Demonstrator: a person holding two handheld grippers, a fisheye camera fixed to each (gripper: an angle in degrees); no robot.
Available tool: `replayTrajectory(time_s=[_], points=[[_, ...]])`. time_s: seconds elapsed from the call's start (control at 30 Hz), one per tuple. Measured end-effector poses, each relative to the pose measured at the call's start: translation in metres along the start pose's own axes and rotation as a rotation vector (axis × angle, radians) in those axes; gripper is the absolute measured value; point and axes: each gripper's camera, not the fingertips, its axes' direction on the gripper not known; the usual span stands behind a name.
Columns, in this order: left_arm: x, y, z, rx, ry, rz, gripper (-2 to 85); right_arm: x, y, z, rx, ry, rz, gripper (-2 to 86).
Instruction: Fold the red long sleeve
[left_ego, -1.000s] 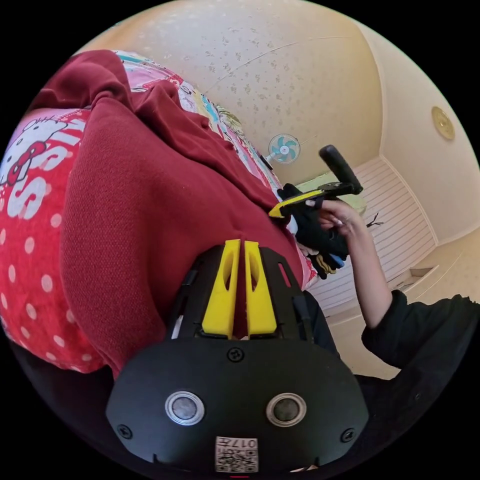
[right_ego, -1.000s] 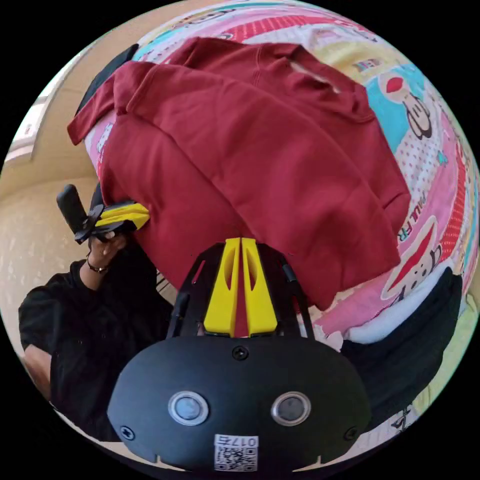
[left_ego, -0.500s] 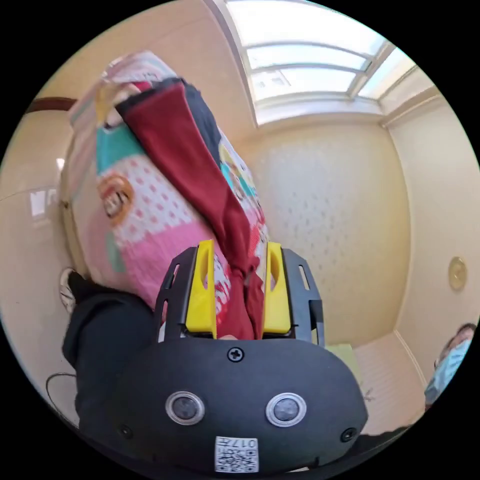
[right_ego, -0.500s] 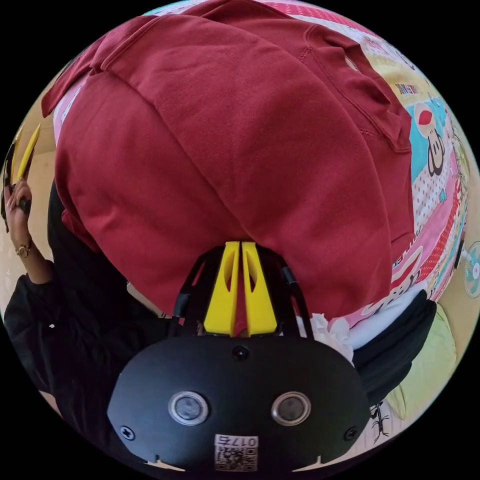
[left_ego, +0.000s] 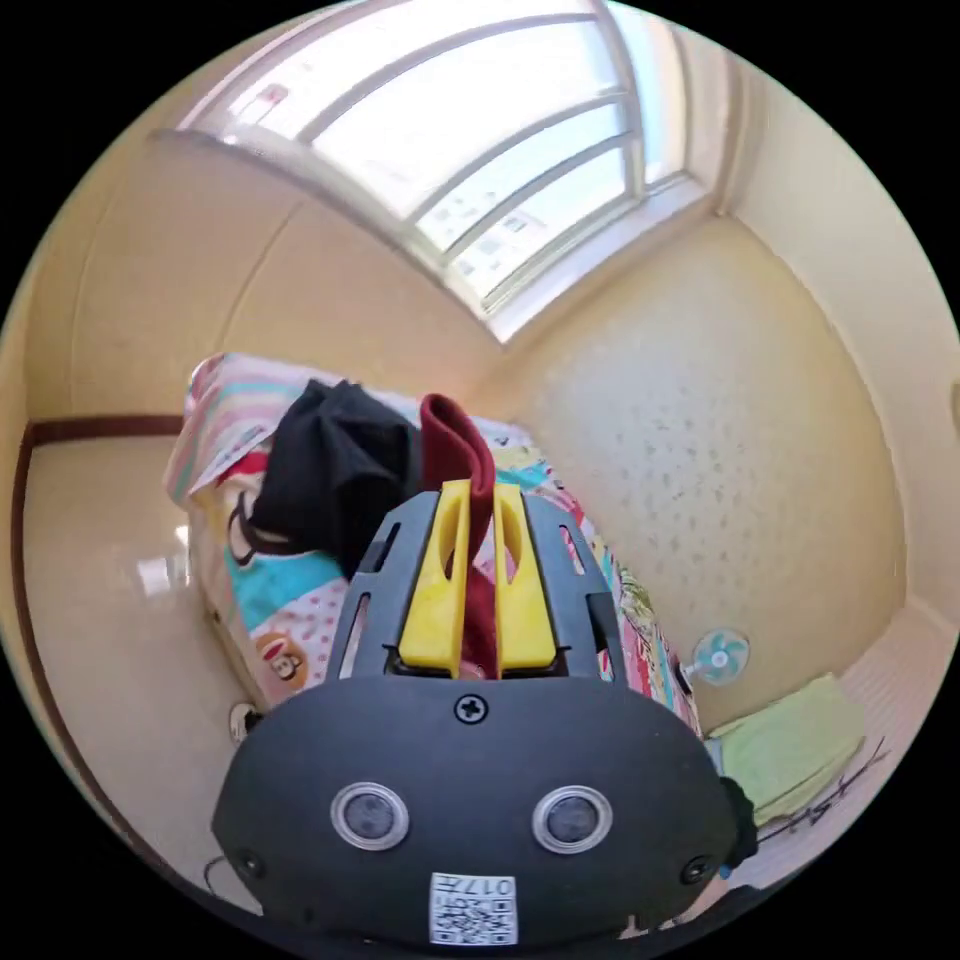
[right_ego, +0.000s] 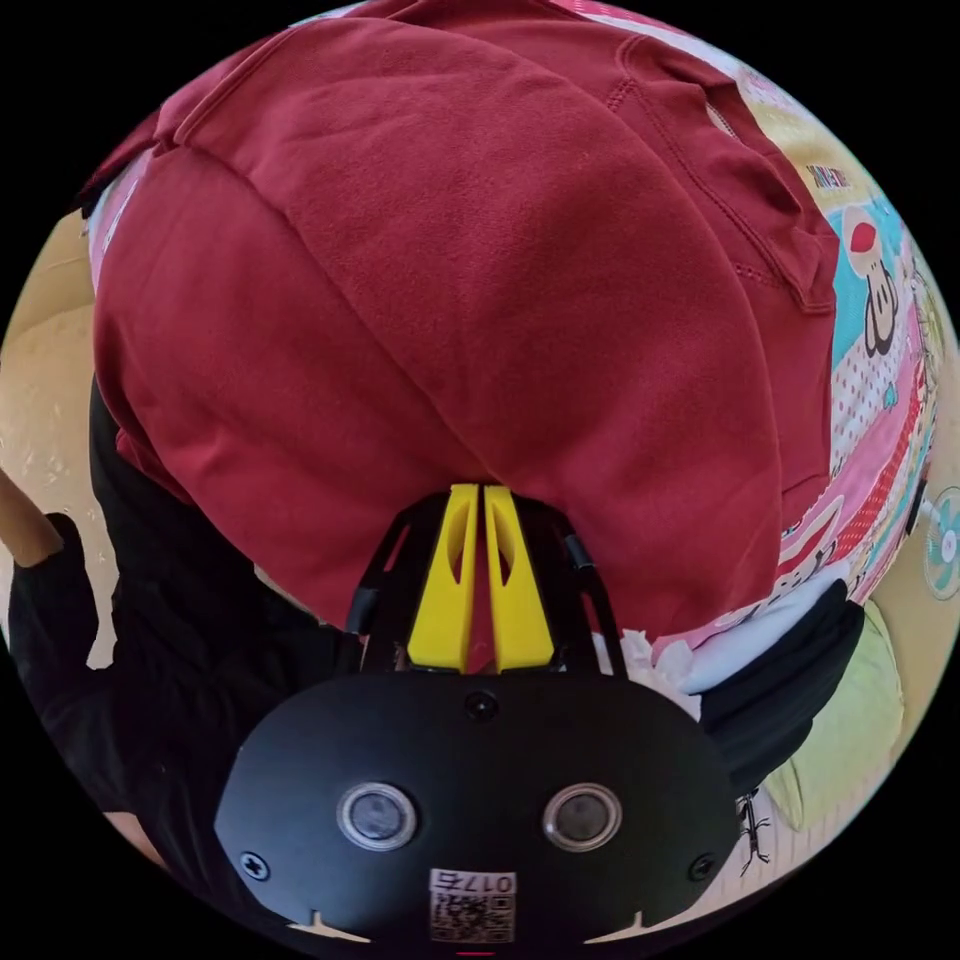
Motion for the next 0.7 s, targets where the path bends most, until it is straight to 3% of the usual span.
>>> replayTrajectory(time_s=[0.07,0.2,0.23,0.3,0.33,0.4,0.53,0.7], points=[[0.078,0.029,0.017,-0.050,0.150,0.159,4.7,0.001,0.012,0.006,0.035,-0.021,0.022,0.3],[0.248,0.164,0.111,-0.465,0.522,0.445,4.7,0.007,0.051,0.018,0.198,-0.091,0.138,0.3],[0.268,0.191,0.123,-0.517,0.561,0.485,4.9,0.008,0.072,0.026,0.303,-0.121,0.202,0.3],[0.329,0.303,0.170,-0.788,0.649,0.629,6.4,0.004,0.116,0.044,0.536,-0.164,0.312,0.4],[0.337,0.330,0.181,-0.860,0.647,0.636,7.1,-0.005,0.152,0.064,0.739,-0.178,0.369,0.5],[0.335,0.411,0.200,-1.027,0.640,0.601,9.5,-0.022,0.200,0.088,0.957,-0.179,0.390,0.6],[0.276,0.455,0.170,-1.008,0.590,0.568,10.1,-0.046,0.264,0.125,1.067,-0.222,0.369,1.3],[0.134,0.436,0.080,-0.844,0.185,0.519,12.0,-0.066,0.339,0.153,1.076,-0.212,0.483,5.4]])
